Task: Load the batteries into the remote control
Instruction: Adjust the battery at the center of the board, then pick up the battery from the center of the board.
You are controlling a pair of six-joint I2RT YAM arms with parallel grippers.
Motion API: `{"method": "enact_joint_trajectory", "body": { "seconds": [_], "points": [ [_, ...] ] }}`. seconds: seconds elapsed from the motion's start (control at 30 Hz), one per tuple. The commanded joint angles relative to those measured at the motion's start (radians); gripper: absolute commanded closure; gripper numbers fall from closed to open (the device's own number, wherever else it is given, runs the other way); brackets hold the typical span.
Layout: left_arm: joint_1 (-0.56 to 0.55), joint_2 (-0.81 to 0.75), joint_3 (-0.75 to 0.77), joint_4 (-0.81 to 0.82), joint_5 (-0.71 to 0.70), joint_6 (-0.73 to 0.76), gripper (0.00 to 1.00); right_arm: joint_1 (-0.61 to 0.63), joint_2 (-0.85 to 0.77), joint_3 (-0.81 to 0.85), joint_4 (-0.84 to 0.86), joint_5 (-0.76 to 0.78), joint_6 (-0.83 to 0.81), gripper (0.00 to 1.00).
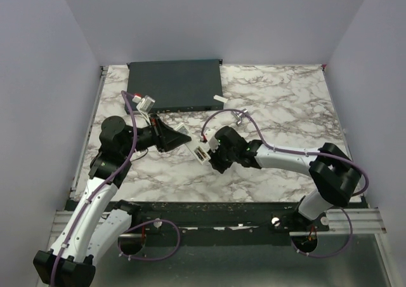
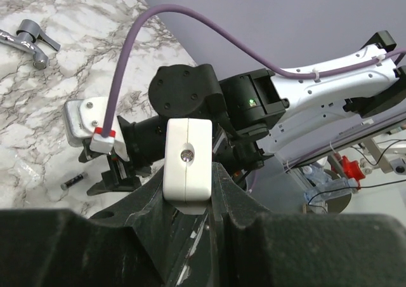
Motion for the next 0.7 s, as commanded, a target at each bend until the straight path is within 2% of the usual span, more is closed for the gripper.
{"method": "enact_joint_trajectory", "body": {
  "seconds": [0.0, 0.43, 0.67],
  "points": [
    [0.013, -0.004, 0.022, 0.033, 0.025, 0.005, 1.00, -0.071, 0.031, 0.003, -0.027, -0.095, -0.015, 0.45],
    [0.028, 0.000, 0.007, 0.035, 0.037, 0.002, 1.00, -0.092, 0.076, 0.044, -0.089, -0.197, -0.029, 0.51],
    [0.038, 0.004, 0.000, 0.070, 0.048, -0.007, 1.00, -0.092, 0.123, 0.072, -0.116, -0.142, -0.026, 0.55]
  ]
}}
